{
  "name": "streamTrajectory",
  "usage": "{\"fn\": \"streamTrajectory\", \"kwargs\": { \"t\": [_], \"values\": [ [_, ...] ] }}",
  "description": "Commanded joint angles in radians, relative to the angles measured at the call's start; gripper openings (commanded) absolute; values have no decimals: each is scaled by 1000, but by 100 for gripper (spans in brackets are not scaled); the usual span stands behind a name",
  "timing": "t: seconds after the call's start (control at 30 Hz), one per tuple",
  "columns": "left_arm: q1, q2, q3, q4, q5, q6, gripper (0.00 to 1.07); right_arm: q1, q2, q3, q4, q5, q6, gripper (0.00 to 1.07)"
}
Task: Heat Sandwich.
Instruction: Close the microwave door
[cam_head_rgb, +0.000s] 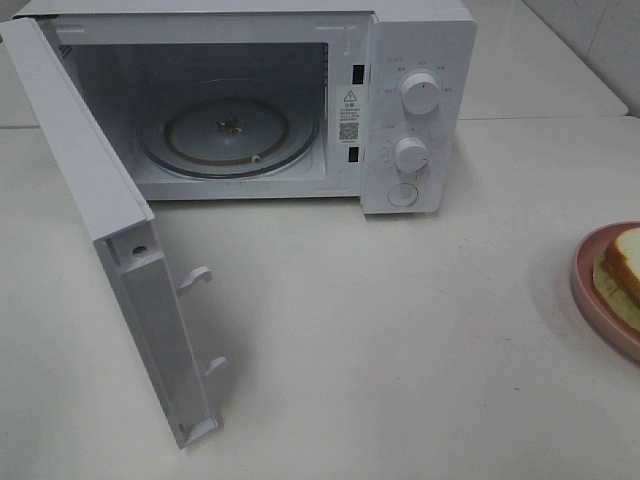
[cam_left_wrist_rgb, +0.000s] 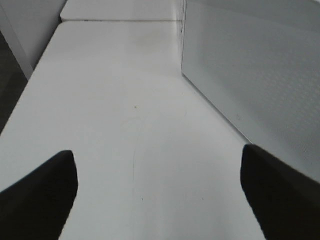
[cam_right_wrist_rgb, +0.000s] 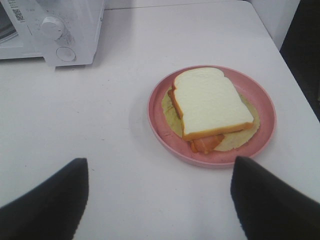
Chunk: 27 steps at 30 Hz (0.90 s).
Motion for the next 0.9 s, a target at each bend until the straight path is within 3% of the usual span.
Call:
{"fn": "streamTrajectory", "kwargs": {
  "t": [0.03,0.27,0.43,0.67,0.9],
  "values": [
    [1,7,-15,9,-84,27,81,0,-27,3,-3,-6,-1,76],
    [1,114,6,5,-289,53,81,0,-27,3,-3,-6,-1,76],
    [-18,179,72,-2,-485,54,81,0,-27,3,-3,-6,-1,76],
    [-113,276,194,-2,-771,57,75,0,-27,3,-3,-6,-1,76],
    [-177,379,236,-2,-923,57,74,0,-27,3,-3,-6,2,76]
  ]
}}
